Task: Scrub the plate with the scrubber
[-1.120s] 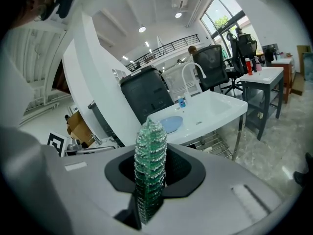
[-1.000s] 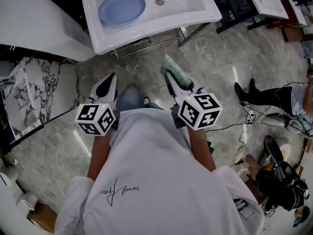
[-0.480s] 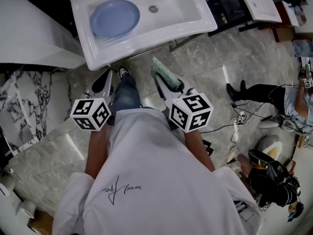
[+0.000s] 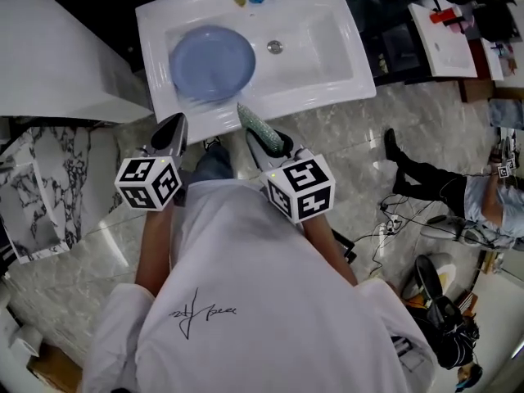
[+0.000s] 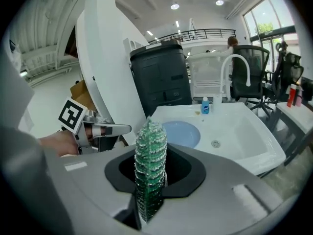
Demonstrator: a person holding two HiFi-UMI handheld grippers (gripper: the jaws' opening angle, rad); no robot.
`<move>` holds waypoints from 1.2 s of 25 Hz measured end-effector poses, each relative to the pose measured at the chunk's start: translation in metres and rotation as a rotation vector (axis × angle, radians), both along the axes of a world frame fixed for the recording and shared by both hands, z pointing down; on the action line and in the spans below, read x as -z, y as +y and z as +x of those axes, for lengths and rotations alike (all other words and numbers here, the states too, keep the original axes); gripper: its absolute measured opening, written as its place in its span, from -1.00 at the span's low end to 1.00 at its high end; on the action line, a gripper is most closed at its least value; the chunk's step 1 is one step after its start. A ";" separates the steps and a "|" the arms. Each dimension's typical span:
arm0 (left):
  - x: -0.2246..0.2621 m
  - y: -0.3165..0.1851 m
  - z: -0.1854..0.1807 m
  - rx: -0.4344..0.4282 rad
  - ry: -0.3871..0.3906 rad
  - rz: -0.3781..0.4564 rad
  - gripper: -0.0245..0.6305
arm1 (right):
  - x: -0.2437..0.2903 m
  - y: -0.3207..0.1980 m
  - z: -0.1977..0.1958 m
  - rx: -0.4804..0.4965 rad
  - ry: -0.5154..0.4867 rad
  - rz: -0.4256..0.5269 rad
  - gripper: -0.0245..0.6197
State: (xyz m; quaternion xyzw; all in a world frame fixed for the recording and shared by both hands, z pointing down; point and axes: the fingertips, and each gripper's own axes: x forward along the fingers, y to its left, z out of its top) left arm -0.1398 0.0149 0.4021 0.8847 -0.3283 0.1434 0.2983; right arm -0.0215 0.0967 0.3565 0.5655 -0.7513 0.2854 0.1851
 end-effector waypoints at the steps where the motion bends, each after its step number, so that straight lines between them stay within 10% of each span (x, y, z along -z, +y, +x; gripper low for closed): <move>1: -0.002 -0.010 -0.002 0.014 -0.005 0.002 -0.91 | 0.000 -0.011 -0.002 0.013 0.002 0.003 -0.77; 13: -0.037 -0.089 -0.016 0.137 0.021 -0.070 -0.91 | 0.013 -0.097 -0.027 0.163 0.030 0.153 -0.72; 19: -0.058 -0.095 -0.014 0.199 0.062 -0.140 -0.91 | -0.011 -0.115 -0.025 0.201 0.081 0.068 -0.77; 30: -0.094 -0.094 -0.014 0.287 0.045 -0.240 -0.91 | -0.042 -0.140 -0.033 0.389 -0.161 -0.096 -0.77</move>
